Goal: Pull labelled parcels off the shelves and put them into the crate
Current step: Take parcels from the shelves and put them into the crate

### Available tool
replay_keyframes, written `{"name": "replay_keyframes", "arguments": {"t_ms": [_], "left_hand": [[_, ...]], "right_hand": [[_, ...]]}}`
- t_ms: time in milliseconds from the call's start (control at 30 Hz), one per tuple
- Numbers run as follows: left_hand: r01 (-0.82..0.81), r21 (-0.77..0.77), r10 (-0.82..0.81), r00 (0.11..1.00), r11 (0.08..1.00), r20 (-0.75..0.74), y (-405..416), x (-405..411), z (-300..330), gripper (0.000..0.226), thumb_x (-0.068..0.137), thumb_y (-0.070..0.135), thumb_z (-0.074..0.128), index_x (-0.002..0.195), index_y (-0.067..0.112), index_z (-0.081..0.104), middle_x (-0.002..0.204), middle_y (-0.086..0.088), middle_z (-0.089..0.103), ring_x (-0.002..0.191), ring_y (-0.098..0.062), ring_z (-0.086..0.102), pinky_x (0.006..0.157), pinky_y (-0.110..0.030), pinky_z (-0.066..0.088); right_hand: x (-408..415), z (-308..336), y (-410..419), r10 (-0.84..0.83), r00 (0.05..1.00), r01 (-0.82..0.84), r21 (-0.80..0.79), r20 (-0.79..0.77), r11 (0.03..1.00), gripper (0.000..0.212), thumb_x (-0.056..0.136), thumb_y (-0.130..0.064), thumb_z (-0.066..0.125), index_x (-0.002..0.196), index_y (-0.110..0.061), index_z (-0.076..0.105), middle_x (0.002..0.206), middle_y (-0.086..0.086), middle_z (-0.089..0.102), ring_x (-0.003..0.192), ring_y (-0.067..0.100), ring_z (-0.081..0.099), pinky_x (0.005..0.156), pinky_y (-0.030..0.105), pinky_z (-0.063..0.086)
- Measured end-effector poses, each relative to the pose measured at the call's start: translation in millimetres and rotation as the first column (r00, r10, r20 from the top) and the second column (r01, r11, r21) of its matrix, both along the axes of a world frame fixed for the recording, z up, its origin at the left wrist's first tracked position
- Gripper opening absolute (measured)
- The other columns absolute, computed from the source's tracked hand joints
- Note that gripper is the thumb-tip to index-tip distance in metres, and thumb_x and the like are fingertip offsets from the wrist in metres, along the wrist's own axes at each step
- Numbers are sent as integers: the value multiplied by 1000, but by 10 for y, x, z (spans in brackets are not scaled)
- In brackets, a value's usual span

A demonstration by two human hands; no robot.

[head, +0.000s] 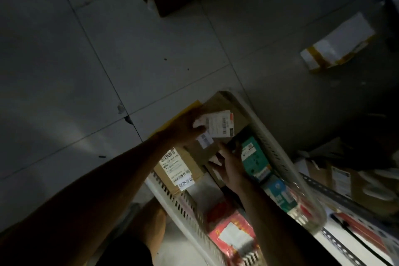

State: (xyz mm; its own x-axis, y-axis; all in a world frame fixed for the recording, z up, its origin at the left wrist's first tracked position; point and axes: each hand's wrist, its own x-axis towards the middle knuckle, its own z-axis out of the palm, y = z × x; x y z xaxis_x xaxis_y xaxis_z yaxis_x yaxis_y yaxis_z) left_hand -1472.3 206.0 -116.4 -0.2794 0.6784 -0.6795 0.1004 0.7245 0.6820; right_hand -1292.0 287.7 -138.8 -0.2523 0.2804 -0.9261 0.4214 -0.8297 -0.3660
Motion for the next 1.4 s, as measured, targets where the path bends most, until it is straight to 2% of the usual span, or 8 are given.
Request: {"name": "replay_keyframes", "arguments": {"t_ms": [133,300,467,667,833,1100,1233,1400], "left_hand": [[357,-215,-385,917,909,-107,-215,191,-189,67,102,14,45,161,26,14,168,2,10,146,-21,35,98,-28,50],[448,-271,-490,864,852,-113,-351,310,-242,70,100,19,44,160,37,12,168,9,-4,150,-20,26,100,-25,44],[410,-293,-454,885,864,-101,-264,353,-69,63,102,25,47,159,34,21,168,5,7,153,-22,18,118,-35,29],[327,-261,-372,917,908,-146,-142,461,420,50,103,22,49,151,25,40,159,-6,38,126,-25,57,83,-23,46],[339,-261,-386,910,904,-153,-147,693,1159,42,102,20,47,144,22,48,144,-5,53,118,-22,60,88,-30,54],[397,-350,-515,774,848,-369,-98,1559,2523,42,96,15,53,138,22,53,135,-5,57,119,-25,58,95,-36,51],[394,-404,-555,696,826,-456,-127,2265,2954,42,92,16,53,134,24,56,133,-5,58,118,-27,58,96,-40,50],[362,-449,-573,602,817,-556,-105,3257,3453,42,97,17,51,139,19,51,137,-8,55,125,-28,53,101,-40,46]], "right_hand": [[-147,-103,-191,73,997,-73,5,-11,997,88,79,-31,81,148,-46,27,129,5,65,108,24,69,91,48,56],[-182,-46,-171,75,997,-76,-4,-14,997,61,90,-13,70,130,-47,38,118,1,66,101,18,66,88,41,55],[-165,119,-67,100,994,-100,3,-49,995,65,78,-8,73,123,-48,48,131,3,62,114,21,62,79,33,53],[-15,553,81,211,977,-211,96,8,973,32,94,-5,62,115,-29,64,114,0,70,101,14,67,74,24,55],[278,1211,186,412,889,-447,177,200,877,18,94,-3,60,93,-20,67,90,8,70,83,20,64,75,33,52],[1248,2563,302,794,335,-932,302,507,200,32,95,-29,57,126,-21,57,131,7,62,119,29,59,90,35,50],[1928,3031,304,679,-18,-917,259,734,-305,44,92,-32,62,133,-20,51,135,11,57,126,33,54,100,41,48],[2732,3564,371,531,-187,-804,182,826,-566,39,97,-26,57,134,-16,54,135,10,58,128,31,53,103,40,44]]}}
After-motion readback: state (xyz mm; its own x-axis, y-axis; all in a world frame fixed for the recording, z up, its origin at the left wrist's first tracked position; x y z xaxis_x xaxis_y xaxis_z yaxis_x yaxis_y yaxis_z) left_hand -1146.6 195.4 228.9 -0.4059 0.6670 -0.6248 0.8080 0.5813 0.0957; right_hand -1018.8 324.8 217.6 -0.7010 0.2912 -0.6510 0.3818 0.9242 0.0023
